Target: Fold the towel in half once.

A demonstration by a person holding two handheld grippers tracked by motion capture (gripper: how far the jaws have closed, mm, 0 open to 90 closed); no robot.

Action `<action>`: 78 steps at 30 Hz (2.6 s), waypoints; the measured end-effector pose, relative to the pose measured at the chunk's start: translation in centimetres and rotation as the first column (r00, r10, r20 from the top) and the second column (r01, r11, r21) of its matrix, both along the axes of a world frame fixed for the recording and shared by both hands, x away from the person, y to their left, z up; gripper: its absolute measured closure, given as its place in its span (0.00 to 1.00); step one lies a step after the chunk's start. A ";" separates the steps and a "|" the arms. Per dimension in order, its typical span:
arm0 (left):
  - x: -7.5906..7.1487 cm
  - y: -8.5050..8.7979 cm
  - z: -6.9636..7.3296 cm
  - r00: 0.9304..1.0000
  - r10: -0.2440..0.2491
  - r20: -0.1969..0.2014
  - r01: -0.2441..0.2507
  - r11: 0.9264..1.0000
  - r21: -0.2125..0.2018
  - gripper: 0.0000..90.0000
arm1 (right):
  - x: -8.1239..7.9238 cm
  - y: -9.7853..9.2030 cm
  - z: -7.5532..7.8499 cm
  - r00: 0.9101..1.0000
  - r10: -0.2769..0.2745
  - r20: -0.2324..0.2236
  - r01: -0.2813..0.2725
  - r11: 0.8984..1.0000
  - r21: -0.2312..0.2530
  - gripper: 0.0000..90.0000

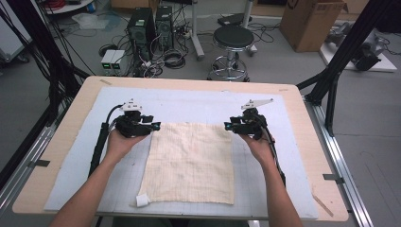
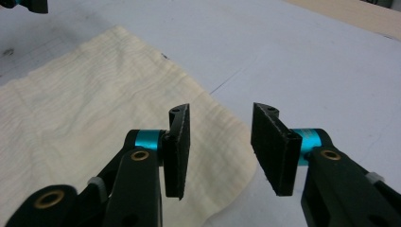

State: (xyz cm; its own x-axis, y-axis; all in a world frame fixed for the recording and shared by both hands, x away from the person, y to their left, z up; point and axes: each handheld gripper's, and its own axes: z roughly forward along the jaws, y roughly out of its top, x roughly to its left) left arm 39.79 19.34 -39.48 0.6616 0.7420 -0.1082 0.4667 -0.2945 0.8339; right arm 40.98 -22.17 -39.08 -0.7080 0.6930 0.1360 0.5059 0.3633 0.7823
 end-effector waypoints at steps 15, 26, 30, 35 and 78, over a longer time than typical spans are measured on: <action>2.7 -0.9 -4.5 0.985 0.106 -0.136 -0.095 0.992 0.081 0.63 | 2.4 -0.3 -3.9 0.990 -0.042 -0.132 0.037 0.998 -0.041 0.76; 2.6 -1.5 -4.5 0.987 0.115 -0.116 -0.104 0.989 0.104 0.94 | 2.6 0.3 -4.5 0.987 -0.029 -0.156 0.019 0.998 -0.068 0.94; 2.7 -1.2 -4.6 0.984 0.111 -0.140 -0.102 0.992 0.070 0.95 | 2.5 0.3 -4.0 0.991 -0.040 -0.129 0.030 0.997 -0.077 0.95; 2.9 -1.0 -4.3 0.983 0.124 -0.137 -0.124 0.992 0.012 0.96 | 2.3 -0.4 -2.9 0.993 -0.060 -0.101 0.056 0.997 -0.044 0.95; -0.4 2.0 0.4 0.997 0.069 -0.024 -0.071 0.992 -0.102 0.96 | -0.7 -0.3 1.3 0.999 0.031 -0.032 -0.028 0.995 0.092 0.96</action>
